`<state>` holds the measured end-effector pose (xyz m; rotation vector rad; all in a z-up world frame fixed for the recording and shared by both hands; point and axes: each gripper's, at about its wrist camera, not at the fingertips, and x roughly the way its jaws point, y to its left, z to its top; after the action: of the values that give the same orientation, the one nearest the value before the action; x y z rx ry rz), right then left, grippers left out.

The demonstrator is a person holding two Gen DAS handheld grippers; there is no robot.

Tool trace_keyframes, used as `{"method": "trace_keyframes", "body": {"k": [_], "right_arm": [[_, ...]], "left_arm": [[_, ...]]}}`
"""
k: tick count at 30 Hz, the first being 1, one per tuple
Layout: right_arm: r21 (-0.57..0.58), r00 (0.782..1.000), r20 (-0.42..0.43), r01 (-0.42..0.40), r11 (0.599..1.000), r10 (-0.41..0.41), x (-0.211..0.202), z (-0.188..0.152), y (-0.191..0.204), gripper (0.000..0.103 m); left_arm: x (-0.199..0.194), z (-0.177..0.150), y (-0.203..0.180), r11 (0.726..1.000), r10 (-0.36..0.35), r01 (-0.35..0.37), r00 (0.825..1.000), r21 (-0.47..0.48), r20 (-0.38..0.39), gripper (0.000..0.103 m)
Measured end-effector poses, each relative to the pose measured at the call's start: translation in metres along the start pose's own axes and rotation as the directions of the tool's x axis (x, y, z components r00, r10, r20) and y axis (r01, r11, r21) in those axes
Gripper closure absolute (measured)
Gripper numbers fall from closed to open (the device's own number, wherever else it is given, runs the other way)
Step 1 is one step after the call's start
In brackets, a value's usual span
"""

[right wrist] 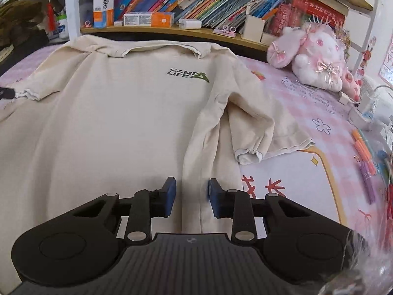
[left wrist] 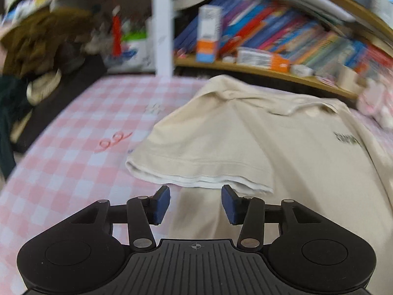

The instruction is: Fold clothes

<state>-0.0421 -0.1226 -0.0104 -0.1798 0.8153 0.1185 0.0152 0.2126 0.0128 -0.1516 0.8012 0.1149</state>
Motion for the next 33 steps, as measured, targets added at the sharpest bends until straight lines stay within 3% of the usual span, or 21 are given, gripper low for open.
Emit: {"method": "trace_keyframes", "body": {"k": [3, 7, 10, 16, 17, 18, 19, 22, 25, 28, 33], "right_arm": [[-0.023, 1.0, -0.009, -0.007, 1.0, 0.007, 0.001, 0.002, 0.0, 0.076], [0.023, 0.999, -0.023, -0.034, 0.999, 0.035, 0.001, 0.004, -0.008, 0.076], [0.024, 0.998, -0.037, -0.053, 0.998, 0.054, 0.001, 0.006, -0.01, 0.077], [0.023, 0.996, -0.062, -0.069, 0.997, 0.07, 0.002, 0.01, -0.011, 0.078], [0.022, 0.995, -0.066, -0.071, 0.997, 0.072, 0.002, 0.01, -0.011, 0.078], [0.02, 0.995, -0.07, -0.073, 0.997, 0.074, 0.003, 0.011, -0.011, 0.078], [0.017, 0.994, -0.075, -0.074, 0.997, 0.075, 0.003, 0.012, -0.011, 0.078], [0.011, 0.993, -0.085, -0.077, 0.997, 0.077, 0.004, 0.013, -0.01, 0.078], [0.018, 0.993, -0.093, -0.077, 0.997, 0.078, 0.005, 0.015, -0.011, 0.079], [0.028, 0.991, -0.109, -0.081, 0.996, 0.083, 0.008, 0.02, -0.008, 0.079], [0.017, 0.988, -0.125, -0.092, 0.996, 0.094, 0.019, 0.032, 0.002, 0.078]], "left_arm": [[0.006, 0.005, 0.019, 0.987, -0.026, 0.022, 0.999, -0.158, -0.021, 0.056], [0.023, 0.011, 0.047, 0.943, -0.017, -0.002, 0.998, -0.332, -0.053, 0.057], [0.031, 0.018, 0.057, 0.915, 0.005, -0.026, 0.999, -0.402, -0.054, 0.056], [0.049, 0.034, 0.054, 0.926, 0.077, -0.089, 0.996, -0.368, -0.046, 0.062], [0.053, 0.038, 0.055, 0.927, 0.089, -0.1, 0.995, -0.361, -0.047, 0.075], [0.057, 0.041, 0.058, 0.928, 0.093, -0.106, 0.994, -0.357, -0.053, 0.095], [0.062, 0.045, 0.062, 0.927, 0.086, -0.102, 0.994, -0.36, -0.062, 0.101], [0.065, 0.066, 0.077, 0.939, 0.058, -0.068, 0.997, -0.336, -0.041, 0.103], [0.063, 0.104, 0.093, 0.957, 0.125, -0.115, 0.992, -0.267, 0.022, 0.103], [0.07, 0.147, 0.108, 0.96, 0.208, -0.191, 0.976, -0.207, 0.065, 0.103], [0.088, 0.199, 0.13, 0.936, 0.324, -0.308, 0.943, -0.17, 0.079, 0.103]]}}
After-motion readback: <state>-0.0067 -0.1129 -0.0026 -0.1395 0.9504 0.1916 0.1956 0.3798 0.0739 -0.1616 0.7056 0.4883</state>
